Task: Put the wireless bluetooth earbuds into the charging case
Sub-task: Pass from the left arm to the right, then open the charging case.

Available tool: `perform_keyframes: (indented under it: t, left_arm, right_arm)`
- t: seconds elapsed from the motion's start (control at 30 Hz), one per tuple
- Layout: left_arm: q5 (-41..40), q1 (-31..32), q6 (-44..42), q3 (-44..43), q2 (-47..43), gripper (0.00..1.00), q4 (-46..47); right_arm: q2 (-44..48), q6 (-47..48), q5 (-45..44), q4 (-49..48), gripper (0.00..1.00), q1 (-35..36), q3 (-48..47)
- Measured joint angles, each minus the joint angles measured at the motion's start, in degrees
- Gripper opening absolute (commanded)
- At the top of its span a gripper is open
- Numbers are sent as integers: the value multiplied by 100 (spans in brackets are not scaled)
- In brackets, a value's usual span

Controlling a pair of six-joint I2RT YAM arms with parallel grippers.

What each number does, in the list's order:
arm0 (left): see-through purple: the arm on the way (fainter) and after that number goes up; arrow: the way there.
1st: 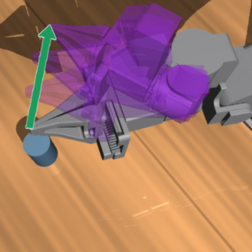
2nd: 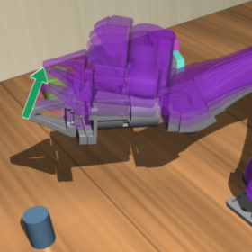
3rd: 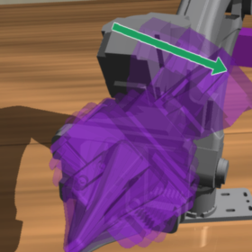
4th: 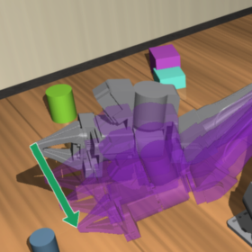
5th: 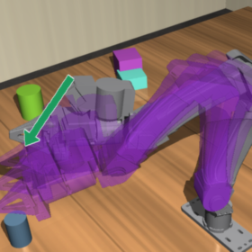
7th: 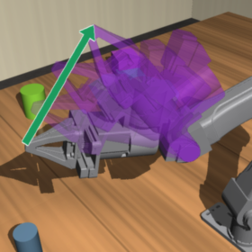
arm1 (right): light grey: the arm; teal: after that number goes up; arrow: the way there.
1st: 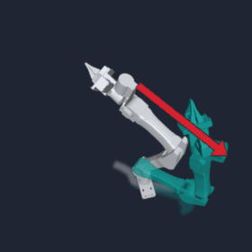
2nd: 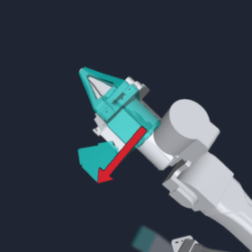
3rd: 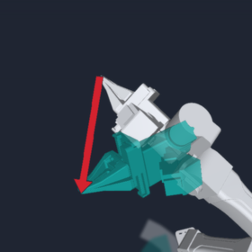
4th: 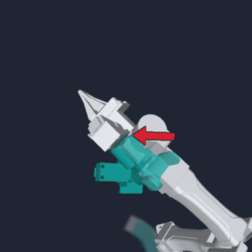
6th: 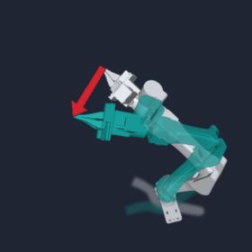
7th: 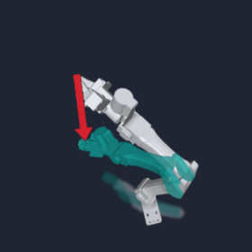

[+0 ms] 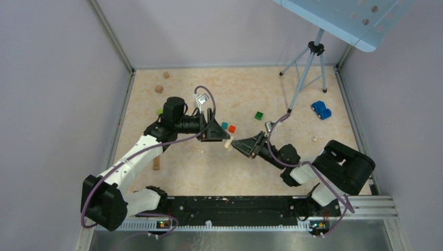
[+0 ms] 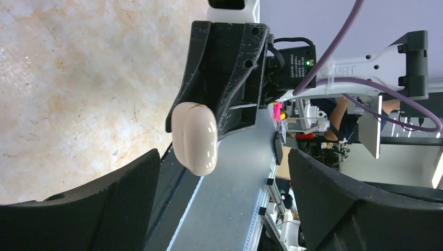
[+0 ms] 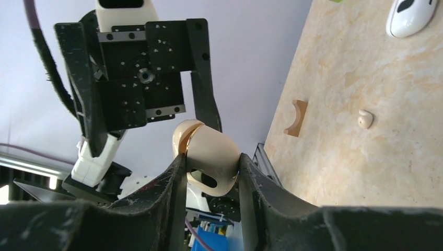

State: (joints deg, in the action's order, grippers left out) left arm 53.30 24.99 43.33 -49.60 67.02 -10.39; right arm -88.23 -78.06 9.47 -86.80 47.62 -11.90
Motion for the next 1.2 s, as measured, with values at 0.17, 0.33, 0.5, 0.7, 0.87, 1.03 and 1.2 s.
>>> perform_keyframes:
  t: [0.17,0.33,0.5,0.7,0.87,1.03,1.2]
  left_arm:
    - [0,-11,-197,0,0,89,-90]
    - [-28,-11,-584,0,0,88,-385]
    - [48,-9,-800,0,13,87,-487]
    - [151,-4,-1040,0,173,80,-678]
    - [133,-4,-1145,-24,258,77,-925]
    - [-11,-22,-1226,-210,262,74,-1213]
    - [-33,-363,-1244,-289,168,76,-1427]
  right_arm:
    - [199,94,22,-7,0,0,0]
    - [275,160,114,-9,0,0,-22]
    - [275,199,201,22,0,0,-70]
    - [275,201,273,24,0,0,-133]
    - [273,199,341,101,0,0,-133]
    - [273,192,361,111,0,0,-133]
    - [273,160,356,111,0,-2,-125]
